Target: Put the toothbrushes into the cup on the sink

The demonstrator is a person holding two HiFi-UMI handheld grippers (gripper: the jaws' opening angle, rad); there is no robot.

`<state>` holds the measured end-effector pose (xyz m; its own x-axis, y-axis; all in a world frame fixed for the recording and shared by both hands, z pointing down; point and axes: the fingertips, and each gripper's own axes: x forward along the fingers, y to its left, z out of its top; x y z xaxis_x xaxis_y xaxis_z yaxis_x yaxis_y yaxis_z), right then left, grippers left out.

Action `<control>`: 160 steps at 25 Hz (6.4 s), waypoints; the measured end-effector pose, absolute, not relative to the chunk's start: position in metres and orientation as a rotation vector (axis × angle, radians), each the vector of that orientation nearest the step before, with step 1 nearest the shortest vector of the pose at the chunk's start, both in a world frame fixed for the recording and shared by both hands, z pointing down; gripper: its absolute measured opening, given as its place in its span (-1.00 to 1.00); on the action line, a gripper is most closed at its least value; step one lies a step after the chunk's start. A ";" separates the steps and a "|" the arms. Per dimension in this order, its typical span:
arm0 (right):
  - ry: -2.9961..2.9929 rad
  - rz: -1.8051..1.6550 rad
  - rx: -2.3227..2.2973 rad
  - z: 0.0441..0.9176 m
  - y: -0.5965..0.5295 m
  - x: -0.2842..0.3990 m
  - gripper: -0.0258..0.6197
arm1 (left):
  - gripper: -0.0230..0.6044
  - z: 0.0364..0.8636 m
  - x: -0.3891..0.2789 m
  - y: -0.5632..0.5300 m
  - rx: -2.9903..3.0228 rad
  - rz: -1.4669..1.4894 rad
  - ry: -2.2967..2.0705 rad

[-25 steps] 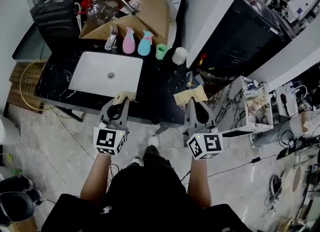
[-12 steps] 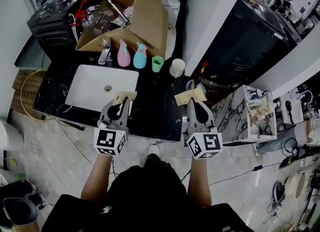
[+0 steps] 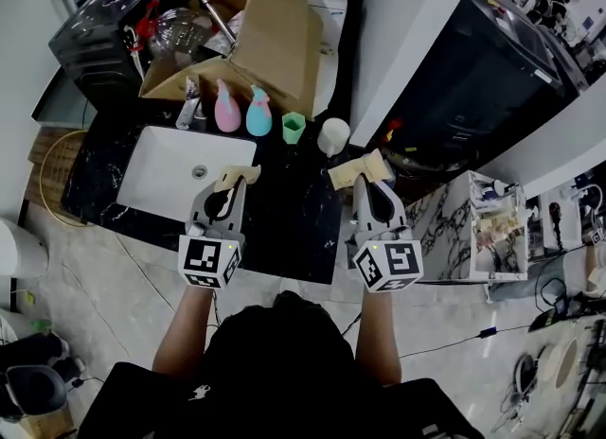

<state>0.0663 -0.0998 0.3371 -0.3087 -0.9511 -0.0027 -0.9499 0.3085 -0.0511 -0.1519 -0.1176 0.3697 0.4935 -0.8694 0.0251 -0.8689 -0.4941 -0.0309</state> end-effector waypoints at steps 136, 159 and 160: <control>2.425 -0.334 -1.982 0.443 -0.191 0.141 -0.90 | -0.38 0.490 -0.029 -0.315 -2.756 -0.503 1.362; 2.558 -0.065 -1.823 0.385 -0.227 0.123 -0.90 | -0.92 0.452 -0.064 -0.245 -2.798 -0.354 1.519; 2.562 -0.055 -1.814 0.383 -0.230 0.122 -0.90 | -0.92 0.451 -0.065 -0.244 -2.797 -0.353 1.520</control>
<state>0.1222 -0.2299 0.3831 -0.3324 -0.9429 0.0191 -0.9429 0.3318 -0.0294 -0.0648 -0.2438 0.4512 0.5254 -0.8215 0.2217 -0.8350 -0.5479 -0.0511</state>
